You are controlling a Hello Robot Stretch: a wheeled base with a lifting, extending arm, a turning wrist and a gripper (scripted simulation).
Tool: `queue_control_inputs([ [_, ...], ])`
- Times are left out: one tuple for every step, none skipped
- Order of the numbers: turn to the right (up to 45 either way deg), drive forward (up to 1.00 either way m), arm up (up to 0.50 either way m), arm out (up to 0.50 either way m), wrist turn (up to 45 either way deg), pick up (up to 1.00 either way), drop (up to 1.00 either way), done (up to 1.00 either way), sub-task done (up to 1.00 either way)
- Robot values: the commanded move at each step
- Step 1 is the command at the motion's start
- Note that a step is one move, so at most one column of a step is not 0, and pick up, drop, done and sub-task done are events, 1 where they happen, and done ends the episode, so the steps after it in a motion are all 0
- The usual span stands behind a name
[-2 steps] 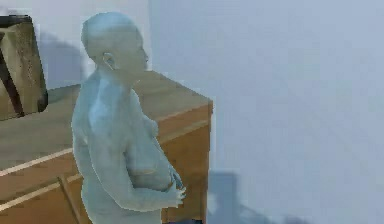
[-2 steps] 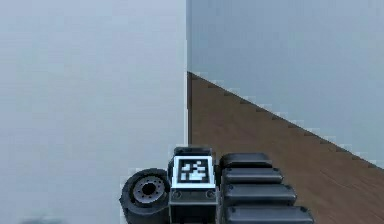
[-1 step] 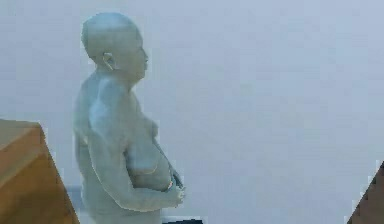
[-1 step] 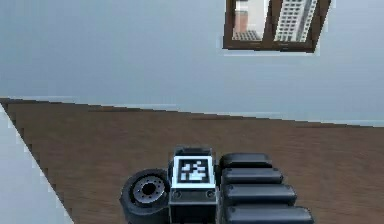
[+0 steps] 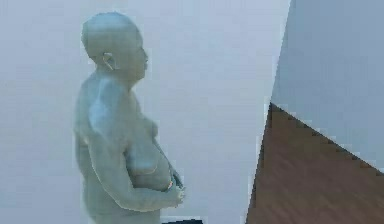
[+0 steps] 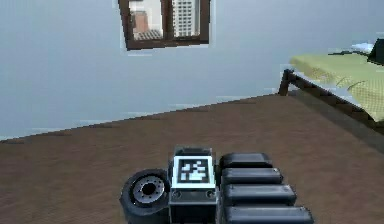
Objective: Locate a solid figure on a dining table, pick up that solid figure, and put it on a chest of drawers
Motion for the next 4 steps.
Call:
queue_control_inputs([
  [-45.0,0.0,0.0,0.0,0.0,0.0,0.0,0.0,0.0],
  [-45.0,0.0,0.0,0.0,0.0,0.0,0.0,0.0,0.0],
  [-42.0,0.0,0.0,0.0,0.0,0.0,0.0,0.0,0.0],
  [45.0,0.0,0.0,0.0,0.0,0.0,0.0,0.0,0.0],
])
